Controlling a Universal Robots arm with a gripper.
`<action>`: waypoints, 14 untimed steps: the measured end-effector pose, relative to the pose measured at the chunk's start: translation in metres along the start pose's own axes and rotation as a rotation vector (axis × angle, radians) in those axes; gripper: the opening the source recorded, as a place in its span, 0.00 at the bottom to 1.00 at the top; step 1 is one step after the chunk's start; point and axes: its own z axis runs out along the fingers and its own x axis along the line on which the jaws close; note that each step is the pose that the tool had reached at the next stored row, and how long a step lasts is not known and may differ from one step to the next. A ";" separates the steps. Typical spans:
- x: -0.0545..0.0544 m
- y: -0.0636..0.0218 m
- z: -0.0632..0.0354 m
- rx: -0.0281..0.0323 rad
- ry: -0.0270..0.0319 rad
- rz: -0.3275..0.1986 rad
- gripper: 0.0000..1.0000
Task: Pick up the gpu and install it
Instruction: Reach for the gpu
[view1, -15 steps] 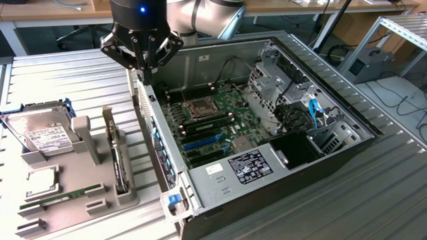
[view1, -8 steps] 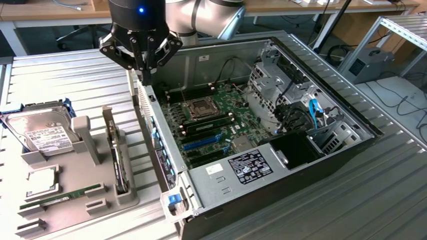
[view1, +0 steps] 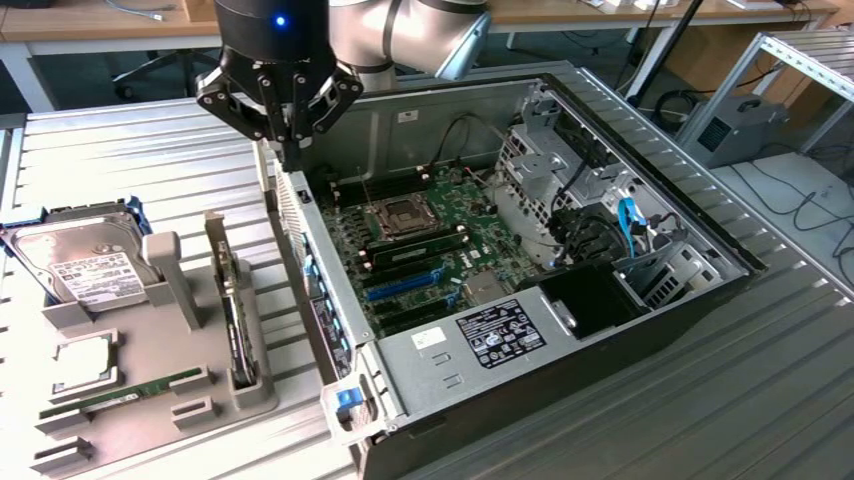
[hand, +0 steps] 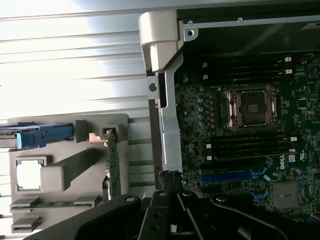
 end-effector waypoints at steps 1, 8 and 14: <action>0.000 0.0000 0.0001 0.0000 0.0000 0.000 0.11; 0.001 -0.0001 0.0004 0.0000 -0.0001 0.000 0.11; 0.003 -0.0002 0.0007 -0.0001 -0.0001 0.000 0.11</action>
